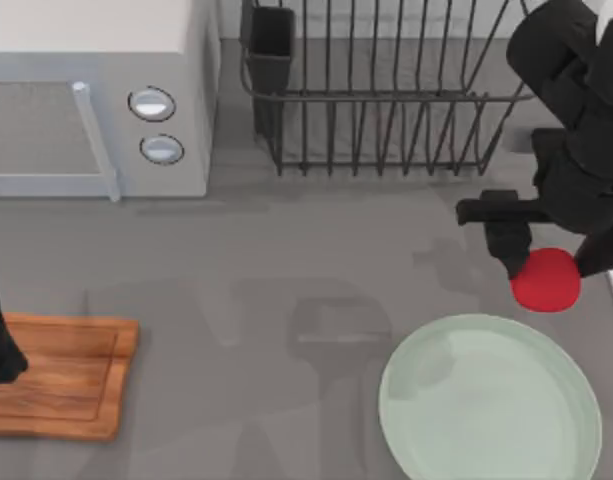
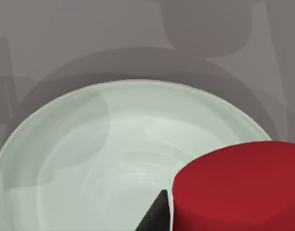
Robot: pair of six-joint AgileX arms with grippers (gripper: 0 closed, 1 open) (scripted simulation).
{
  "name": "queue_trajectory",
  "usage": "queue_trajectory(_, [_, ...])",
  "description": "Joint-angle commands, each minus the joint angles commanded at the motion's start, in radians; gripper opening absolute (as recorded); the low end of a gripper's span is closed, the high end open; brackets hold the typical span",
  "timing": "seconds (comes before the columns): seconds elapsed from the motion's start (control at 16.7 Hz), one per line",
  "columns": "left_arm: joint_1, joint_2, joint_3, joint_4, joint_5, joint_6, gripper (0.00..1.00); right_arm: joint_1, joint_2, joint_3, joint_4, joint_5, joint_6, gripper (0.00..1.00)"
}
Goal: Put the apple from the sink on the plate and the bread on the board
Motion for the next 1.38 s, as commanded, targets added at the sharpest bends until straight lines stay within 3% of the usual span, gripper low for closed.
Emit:
queue_trajectory(0.36, [0.000,0.000,0.000,0.000,0.000,0.000,1.00,0.216,-0.134,-0.138,-0.025,0.000,0.214,0.00])
queue_trajectory(0.72, [0.000,0.000,0.000,0.000,0.000,0.000,1.00,0.236,-0.146,-0.150,-0.027,0.000,0.234,0.00])
queue_trajectory(1.38, [0.000,0.000,0.000,0.000,0.000,0.000,1.00,0.236,-0.146,-0.150,-0.027,0.000,0.234,0.83])
